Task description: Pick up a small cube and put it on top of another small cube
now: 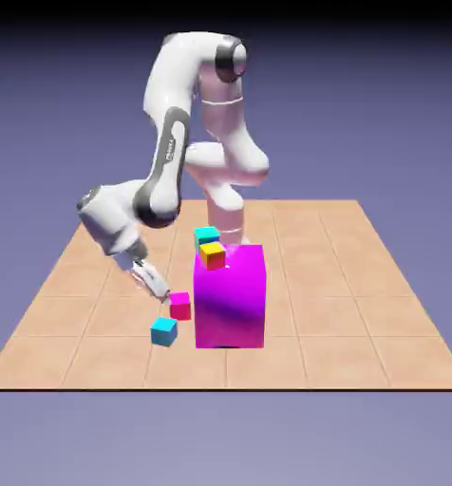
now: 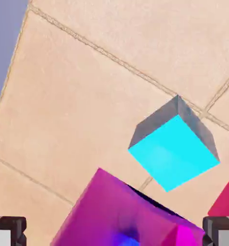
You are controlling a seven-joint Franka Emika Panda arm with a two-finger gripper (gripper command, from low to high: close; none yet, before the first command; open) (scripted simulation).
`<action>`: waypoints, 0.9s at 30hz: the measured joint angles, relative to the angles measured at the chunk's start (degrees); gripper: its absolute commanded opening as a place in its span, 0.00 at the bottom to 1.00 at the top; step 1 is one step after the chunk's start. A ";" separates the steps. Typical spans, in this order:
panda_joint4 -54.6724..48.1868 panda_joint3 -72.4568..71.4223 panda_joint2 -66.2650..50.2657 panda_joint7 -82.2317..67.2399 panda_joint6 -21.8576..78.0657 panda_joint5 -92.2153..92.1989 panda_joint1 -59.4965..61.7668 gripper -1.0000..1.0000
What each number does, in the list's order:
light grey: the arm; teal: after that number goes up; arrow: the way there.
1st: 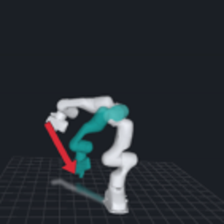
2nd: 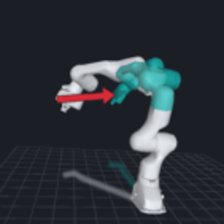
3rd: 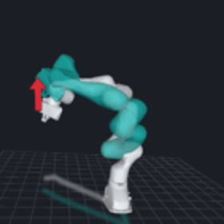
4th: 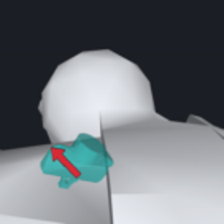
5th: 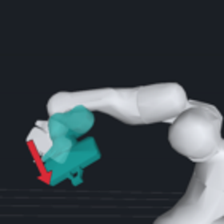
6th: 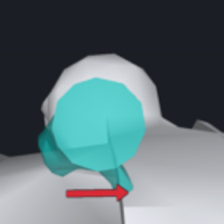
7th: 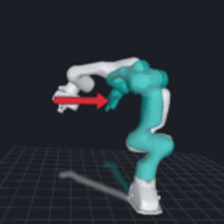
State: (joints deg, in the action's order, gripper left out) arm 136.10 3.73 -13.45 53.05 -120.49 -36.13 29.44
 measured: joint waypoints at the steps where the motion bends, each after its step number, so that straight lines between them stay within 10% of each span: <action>1: -1.12 0.17 -2.08 0.48 2.41 -1.63 1.36 0.50; 14: -13.76 2.06 -25.48 5.85 29.57 -19.96 16.65 0.50; 27: -13.34 24.36 -34.34 -1.16 41.05 -35.24 -10.32 0.50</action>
State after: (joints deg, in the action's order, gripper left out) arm 122.76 28.09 -47.80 51.90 -79.44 -71.37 19.12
